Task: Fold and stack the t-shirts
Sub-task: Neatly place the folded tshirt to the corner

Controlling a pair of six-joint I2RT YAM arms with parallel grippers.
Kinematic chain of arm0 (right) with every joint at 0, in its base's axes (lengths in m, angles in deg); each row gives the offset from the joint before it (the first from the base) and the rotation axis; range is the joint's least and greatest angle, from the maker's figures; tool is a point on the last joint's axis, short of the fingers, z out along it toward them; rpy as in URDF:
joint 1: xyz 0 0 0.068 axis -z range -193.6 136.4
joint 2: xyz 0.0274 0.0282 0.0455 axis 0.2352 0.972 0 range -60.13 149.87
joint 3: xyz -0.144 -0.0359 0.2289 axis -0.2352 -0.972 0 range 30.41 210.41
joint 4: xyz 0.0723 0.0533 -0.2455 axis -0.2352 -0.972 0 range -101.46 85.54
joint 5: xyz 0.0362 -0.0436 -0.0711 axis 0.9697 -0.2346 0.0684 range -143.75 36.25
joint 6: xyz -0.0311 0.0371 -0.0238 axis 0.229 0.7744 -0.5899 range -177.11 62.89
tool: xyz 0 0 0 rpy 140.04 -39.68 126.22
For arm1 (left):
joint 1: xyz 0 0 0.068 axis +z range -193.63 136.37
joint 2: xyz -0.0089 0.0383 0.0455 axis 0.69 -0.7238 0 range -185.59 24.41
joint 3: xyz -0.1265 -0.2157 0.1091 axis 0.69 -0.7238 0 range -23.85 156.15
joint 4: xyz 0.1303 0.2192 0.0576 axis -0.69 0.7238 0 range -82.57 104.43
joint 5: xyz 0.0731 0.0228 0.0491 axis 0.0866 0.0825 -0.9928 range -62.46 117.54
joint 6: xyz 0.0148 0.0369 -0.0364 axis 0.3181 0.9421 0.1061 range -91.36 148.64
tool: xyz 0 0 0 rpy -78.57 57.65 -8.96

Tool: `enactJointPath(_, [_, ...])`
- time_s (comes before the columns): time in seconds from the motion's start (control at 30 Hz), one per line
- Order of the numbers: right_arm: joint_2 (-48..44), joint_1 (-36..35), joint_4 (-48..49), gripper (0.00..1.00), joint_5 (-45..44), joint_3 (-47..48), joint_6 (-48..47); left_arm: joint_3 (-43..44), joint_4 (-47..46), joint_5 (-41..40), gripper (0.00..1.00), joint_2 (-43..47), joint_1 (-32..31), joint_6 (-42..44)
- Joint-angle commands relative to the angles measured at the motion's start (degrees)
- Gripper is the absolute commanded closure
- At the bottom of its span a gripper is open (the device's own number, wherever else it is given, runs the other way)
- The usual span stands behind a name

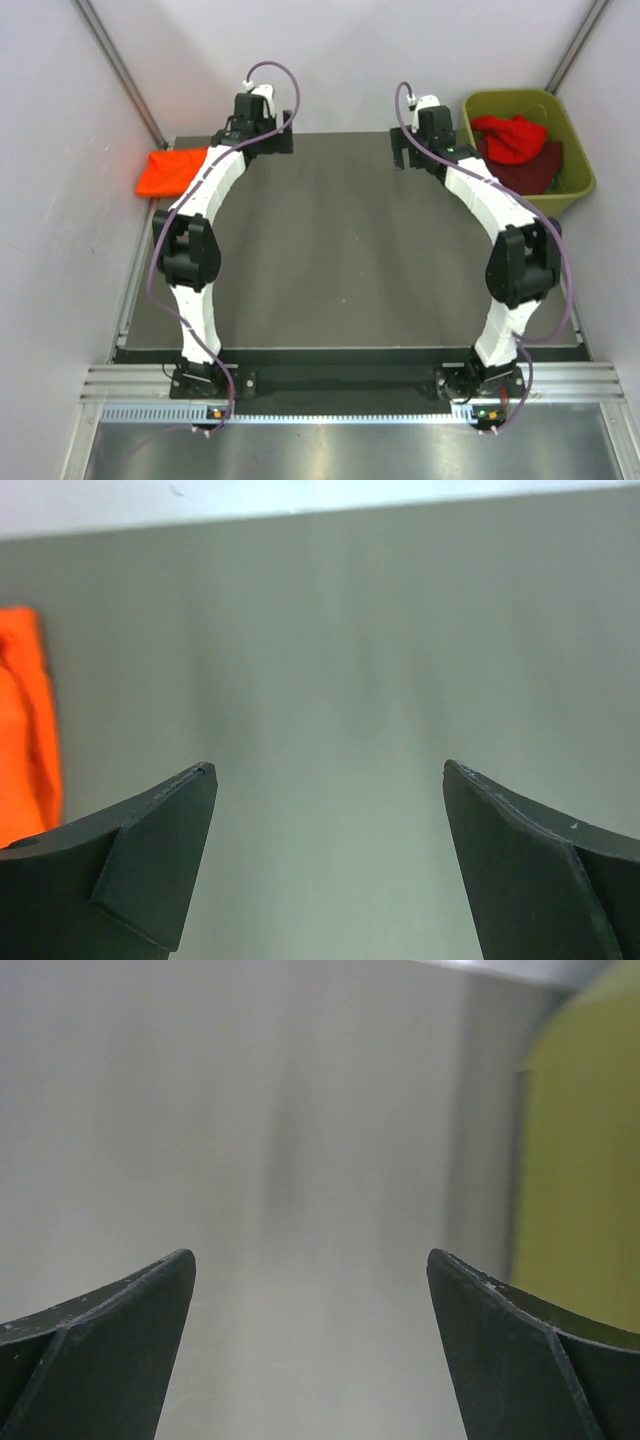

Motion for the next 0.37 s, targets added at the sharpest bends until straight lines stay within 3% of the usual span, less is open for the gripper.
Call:
enactJointPath(0.0, [-8.04, -1.15, 0.75, 0.0, -8.07, -2.07, -0.78, -4.08, 1.6, 7.27, 0.01, 4.12, 0.47, -2.63])
enactJointPath(0.33, [-15.52, -1.42, 0.66, 0.0, -10.71, -6.91, -0.87, -4.8, 0.64, 6.32, 0.01, 7.64, -0.94, -1.21])
